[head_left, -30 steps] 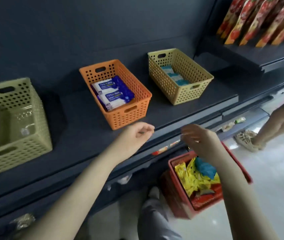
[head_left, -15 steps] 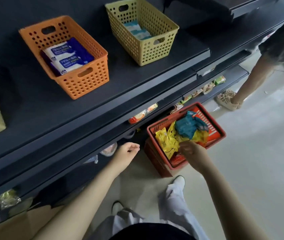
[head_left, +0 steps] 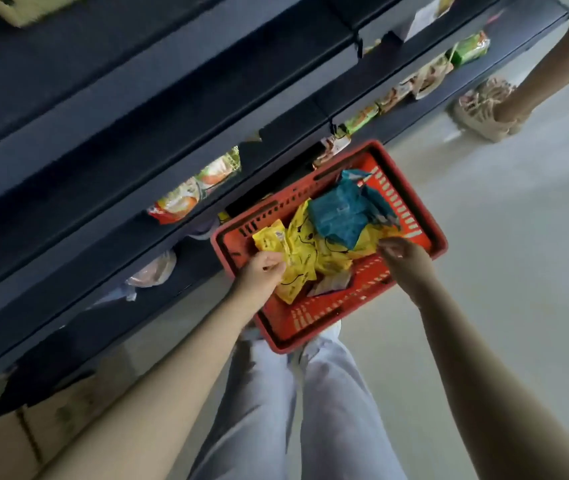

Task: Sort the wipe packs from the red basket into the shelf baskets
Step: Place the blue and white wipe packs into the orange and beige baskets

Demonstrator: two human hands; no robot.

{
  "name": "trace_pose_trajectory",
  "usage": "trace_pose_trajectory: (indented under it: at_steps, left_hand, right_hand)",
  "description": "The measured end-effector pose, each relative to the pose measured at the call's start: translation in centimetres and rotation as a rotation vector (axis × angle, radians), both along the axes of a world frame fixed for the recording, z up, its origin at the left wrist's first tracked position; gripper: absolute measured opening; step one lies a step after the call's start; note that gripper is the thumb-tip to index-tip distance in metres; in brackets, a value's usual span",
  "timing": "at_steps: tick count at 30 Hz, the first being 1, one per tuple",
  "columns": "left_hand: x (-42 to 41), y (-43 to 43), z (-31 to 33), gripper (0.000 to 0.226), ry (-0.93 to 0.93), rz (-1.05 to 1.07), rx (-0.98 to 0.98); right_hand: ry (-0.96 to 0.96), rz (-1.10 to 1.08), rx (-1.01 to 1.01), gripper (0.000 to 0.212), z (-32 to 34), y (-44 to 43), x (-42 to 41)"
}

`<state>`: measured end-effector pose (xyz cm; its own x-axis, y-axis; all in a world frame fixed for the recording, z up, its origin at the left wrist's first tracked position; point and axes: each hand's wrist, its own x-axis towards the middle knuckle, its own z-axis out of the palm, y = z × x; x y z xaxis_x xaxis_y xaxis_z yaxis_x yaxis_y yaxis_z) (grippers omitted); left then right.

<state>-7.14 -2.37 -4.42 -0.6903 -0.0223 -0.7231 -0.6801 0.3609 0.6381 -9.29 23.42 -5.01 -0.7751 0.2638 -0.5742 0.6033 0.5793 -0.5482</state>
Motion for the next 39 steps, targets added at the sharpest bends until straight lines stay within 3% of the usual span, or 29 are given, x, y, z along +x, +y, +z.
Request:
trace_pose_trajectory:
  at_steps: [8,11,15,18,20,24,29,36,39]
  left_hand:
    - [-11.5,9.3,-13.1,0.052,0.114,-0.108,-0.075]
    - [-13.5,10.9,-16.3,0.057,0.152,-0.122,-0.107]
    - [-13.8,11.1,-18.5,0.057,0.254,-0.161,-0.338]
    - [-12.9,10.9,-18.2,0.053,0.233,-0.207,-0.449]
    - [-12.1,10.5,-18.1,0.048,0.195,-0.126,-0.406]
    - [-10.3,9.4,-17.9,0.035,0.135,0.001,-0.179]
    - [-8.3,8.3,-17.6,0.037,0.045,0.078,0.001]
    - [-7.0,7.8,-15.8,0.040,0.033,0.210,0.057]
    - [-6.8,7.6,-14.6,0.027,0.041,0.264,0.059]
  right_hand:
    - [0.253,-0.274,0.030,0.051,-12.3,1.3,-6.0]
    - [0.312,-0.290,0.069,0.043,-13.6,0.8,-6.6]
    - [0.280,-0.257,0.117,0.032,-14.0,1.3,-6.0]
    - [0.241,-0.189,0.223,0.032,-14.2,1.8,-5.5]
    - [0.217,-0.155,0.245,0.029,-14.3,2.1,-5.7]
    - [0.181,-0.085,0.102,0.028,-15.1,2.3,-6.5]
    - [0.074,-0.106,0.096,0.062,-16.4,2.1,-7.1]
    - [0.021,-0.293,0.049,0.054,-16.5,1.0,-8.7]
    - [0.080,-0.311,0.076,0.044,-15.4,0.5,-8.8]
